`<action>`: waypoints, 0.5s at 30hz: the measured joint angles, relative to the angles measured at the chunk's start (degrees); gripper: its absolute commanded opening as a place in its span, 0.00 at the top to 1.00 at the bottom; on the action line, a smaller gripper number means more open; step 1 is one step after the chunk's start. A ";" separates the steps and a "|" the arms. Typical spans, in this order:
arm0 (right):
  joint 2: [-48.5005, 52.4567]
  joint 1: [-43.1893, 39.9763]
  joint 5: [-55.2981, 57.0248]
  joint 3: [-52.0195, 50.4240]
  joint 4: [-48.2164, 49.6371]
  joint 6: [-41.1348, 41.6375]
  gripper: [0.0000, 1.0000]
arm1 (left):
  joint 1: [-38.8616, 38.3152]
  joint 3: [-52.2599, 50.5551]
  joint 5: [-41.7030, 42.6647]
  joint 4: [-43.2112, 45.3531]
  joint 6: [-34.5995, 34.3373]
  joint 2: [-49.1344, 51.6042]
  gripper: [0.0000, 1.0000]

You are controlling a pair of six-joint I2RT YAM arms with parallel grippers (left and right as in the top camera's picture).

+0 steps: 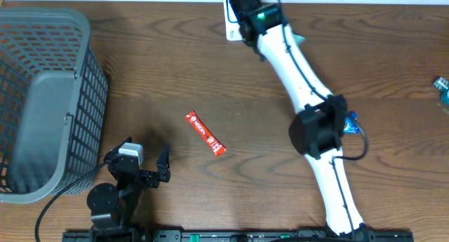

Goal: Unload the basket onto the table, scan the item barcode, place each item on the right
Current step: 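Carry the wipes pack to the right table edge and release it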

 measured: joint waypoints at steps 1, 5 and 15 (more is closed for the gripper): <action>-1.11 -0.74 1.03 0.17 -4.35 2.14 0.99 | 0.00 0.00 0.00 0.00 0.00 0.00 0.02; -4.96 -6.69 4.79 0.94 -17.99 12.52 0.99 | 0.00 0.00 0.00 0.02 0.02 0.00 0.02; -6.34 -30.64 4.44 -11.15 -8.81 23.98 0.99 | 0.00 0.00 0.00 0.04 0.02 0.00 0.02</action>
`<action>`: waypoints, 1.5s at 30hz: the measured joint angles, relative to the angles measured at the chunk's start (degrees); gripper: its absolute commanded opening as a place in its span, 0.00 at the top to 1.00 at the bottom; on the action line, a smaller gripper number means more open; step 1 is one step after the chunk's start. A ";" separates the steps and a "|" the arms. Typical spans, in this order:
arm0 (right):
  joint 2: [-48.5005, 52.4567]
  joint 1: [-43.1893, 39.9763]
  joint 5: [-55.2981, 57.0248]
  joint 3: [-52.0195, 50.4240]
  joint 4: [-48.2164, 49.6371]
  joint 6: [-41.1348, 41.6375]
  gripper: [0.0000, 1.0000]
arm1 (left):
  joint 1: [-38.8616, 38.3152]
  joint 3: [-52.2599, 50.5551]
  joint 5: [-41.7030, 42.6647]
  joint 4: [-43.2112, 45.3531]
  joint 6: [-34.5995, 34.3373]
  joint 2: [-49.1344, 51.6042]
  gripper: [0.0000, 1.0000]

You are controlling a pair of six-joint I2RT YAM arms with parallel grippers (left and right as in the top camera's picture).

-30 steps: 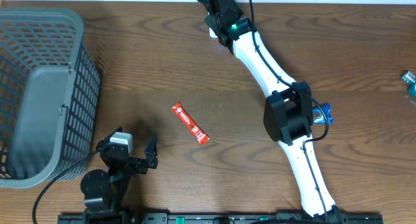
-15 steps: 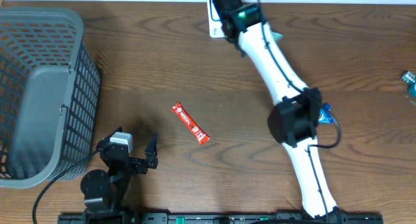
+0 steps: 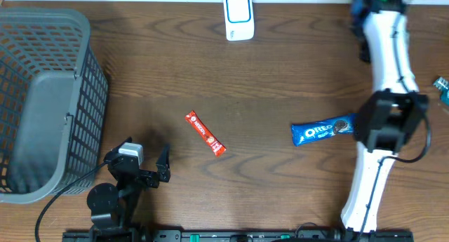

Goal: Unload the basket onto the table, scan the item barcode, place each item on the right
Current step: 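Carry the wipes pack to the right table edge and release it, then lower the right gripper onto the blue Oreo pack and grasp it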

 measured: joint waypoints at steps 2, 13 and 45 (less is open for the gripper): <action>0.00 -4.33 -0.26 -4.39 5.42 0.00 0.99 | 0.00 0.00 0.00 0.00 -0.02 0.00 0.02; 0.02 -21.70 -5.27 -15.65 19.87 -4.94 0.18 | 0.00 0.00 0.00 -0.02 -0.02 0.00 0.02; -6.43 0.42 -58.40 -19.50 -10.99 24.81 0.01 | 0.00 0.00 0.00 0.00 -0.02 0.00 0.02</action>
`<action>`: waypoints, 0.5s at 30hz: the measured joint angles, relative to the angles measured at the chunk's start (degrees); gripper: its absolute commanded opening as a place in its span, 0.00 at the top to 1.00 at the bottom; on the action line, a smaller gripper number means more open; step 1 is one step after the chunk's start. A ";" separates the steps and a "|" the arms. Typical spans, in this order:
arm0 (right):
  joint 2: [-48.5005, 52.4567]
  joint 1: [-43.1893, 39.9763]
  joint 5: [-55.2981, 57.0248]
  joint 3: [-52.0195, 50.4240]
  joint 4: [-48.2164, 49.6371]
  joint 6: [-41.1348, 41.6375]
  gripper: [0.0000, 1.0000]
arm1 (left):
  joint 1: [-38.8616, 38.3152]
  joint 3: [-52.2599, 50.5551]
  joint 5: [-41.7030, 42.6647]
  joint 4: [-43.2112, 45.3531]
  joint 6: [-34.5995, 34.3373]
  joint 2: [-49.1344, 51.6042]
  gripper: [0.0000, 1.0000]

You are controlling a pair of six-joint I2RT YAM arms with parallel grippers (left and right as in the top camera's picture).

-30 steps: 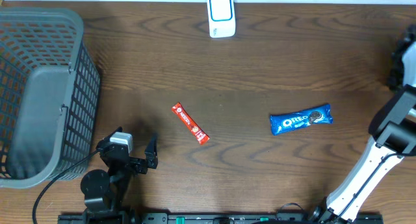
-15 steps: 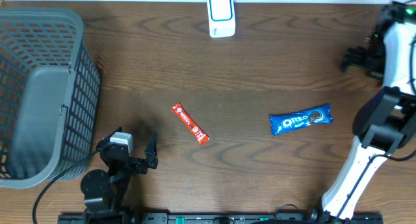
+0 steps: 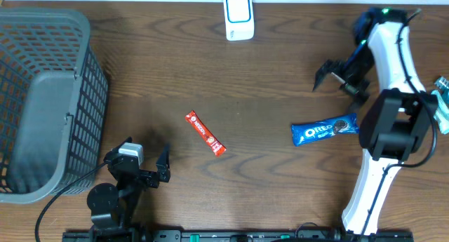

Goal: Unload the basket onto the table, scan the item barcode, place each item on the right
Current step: 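Lower the right gripper onto the blue Oreo pack and grasp it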

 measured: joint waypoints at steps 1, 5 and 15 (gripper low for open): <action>0.00 0.37 0.20 -1.99 -0.09 2.49 0.01 | 0.00 0.00 0.00 -0.02 0.00 0.00 0.02; 0.00 1.33 0.72 -9.62 -0.26 11.10 0.01 | 0.00 0.00 0.00 -0.02 0.00 0.00 0.02; -2.78 1.40 2.60 -24.37 11.04 25.05 0.35 | 0.00 0.00 0.00 0.00 0.00 0.00 0.02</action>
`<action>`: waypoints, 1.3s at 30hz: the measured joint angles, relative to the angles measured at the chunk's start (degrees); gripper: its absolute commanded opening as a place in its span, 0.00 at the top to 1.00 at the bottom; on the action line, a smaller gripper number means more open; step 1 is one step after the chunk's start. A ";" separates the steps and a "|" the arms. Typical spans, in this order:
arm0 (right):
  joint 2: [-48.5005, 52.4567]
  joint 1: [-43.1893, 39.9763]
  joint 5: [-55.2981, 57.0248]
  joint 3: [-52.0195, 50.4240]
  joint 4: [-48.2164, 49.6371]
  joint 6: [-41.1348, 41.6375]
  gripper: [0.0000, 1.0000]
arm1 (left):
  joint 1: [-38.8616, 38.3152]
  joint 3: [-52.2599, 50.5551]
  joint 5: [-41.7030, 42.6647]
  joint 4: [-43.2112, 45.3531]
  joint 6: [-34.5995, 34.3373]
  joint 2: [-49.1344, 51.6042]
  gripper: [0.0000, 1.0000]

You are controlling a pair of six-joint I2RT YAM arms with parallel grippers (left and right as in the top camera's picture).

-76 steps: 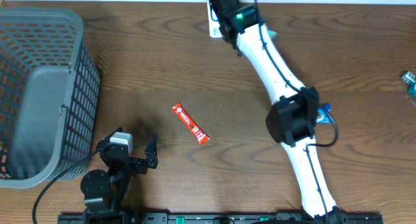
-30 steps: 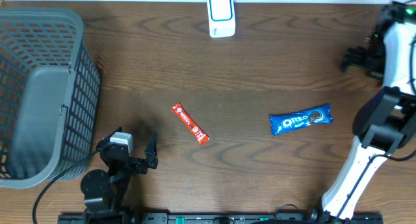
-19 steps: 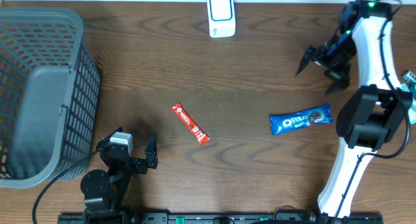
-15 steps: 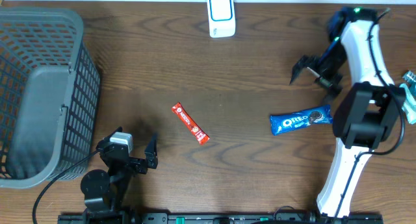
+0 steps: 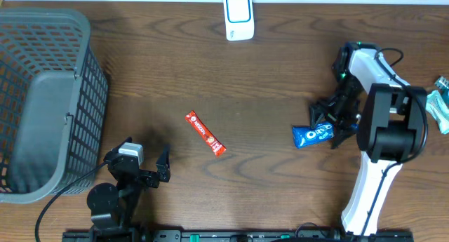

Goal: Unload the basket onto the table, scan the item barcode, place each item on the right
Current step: 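Lower the right gripper onto the blue Oreo pack and grasp it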

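Observation:
A blue Oreo pack [image 5: 311,135] lies flat on the table at the right. My right gripper [image 5: 330,126] is down over the pack's right end, open, with its dark fingers [image 5: 321,116] on either side of it; that end is hidden. A white and blue barcode scanner [image 5: 238,16] stands at the far edge, in the middle. A red snack bar [image 5: 205,133] lies slanted at the table's middle. My left gripper [image 5: 164,165] rests open at the near left, away from all of them.
A large grey mesh basket [image 5: 66,31] fills the left side, next to the left arm. Teal packets [image 5: 440,105] lie at the right edge, behind the right arm's white links [image 5: 389,123].
My right gripper was open over bare table beyond the Oreo pack and is now nearer, down at the pack's right end. The pack, red bar and left arm have not moved.
First my right arm reached across to the scanner, covering most of the Oreo pack. Then it was at the far right corner and the pack lay in plain view. Later its gripper hung open beyond the pack, and now it straddles the pack's right end.

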 measured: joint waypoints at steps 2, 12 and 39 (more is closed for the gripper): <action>-2.03 0.09 -1.09 -3.19 4.61 1.11 0.60 | 0.00 0.00 0.00 0.00 0.00 0.00 0.02; -7.78 1.62 -5.05 -11.41 20.11 1.33 0.99 | 0.00 0.00 0.00 -0.02 0.00 0.00 0.02; -3.13 25.64 -0.33 2.45 34.18 -36.79 0.45 | 0.00 0.00 0.00 0.00 0.00 0.00 0.02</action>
